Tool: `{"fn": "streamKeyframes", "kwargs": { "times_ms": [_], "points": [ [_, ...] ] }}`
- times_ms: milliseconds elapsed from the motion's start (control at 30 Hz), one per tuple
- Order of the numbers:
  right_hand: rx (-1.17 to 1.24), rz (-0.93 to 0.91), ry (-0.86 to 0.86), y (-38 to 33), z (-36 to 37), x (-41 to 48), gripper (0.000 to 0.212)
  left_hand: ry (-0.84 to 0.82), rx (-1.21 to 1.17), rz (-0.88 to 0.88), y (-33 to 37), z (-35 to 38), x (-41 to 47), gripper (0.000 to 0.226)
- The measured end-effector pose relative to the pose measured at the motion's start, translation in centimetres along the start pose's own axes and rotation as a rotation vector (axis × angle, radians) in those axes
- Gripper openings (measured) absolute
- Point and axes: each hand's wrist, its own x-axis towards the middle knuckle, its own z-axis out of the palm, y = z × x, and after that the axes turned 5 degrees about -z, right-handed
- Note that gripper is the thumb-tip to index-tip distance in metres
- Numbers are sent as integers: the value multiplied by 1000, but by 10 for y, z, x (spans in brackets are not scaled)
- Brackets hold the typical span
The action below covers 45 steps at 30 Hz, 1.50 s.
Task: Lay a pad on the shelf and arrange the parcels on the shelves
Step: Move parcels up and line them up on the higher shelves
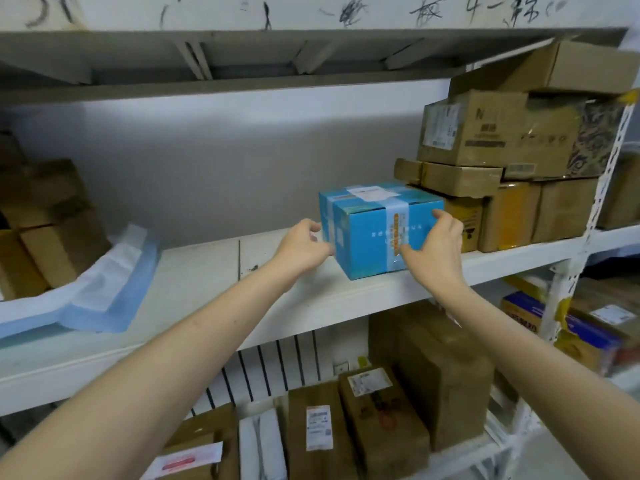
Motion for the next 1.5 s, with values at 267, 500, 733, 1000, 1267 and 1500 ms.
{"fn": "streamKeyframes", "kwargs": {
  "times_ms": [267, 500, 733, 1000, 1267, 1500],
  "points": [
    [74, -8, -84, 49, -5, 50, 80, -32, -187, -178, 26, 60, 46, 63],
    [145, -36, -98, 51, -6, 53, 61, -18, -358, -184, 25, 71, 46, 44],
    [534, -178, -155, 30, -18, 30, 60, 50, -394, -144, 19, 43, 16, 23],
    [482, -365, -114, -43, -77, -11, 61, 155, -496, 45, 23, 4, -64, 23],
    [293, -560, 166, -108, -172, -67, 67, 214, -651, 348, 67, -10, -133, 43],
    [231, -672, 350, -124, -240, -78, 69, 127, -706, 576, 124, 1, -158, 44]
  ]
}}
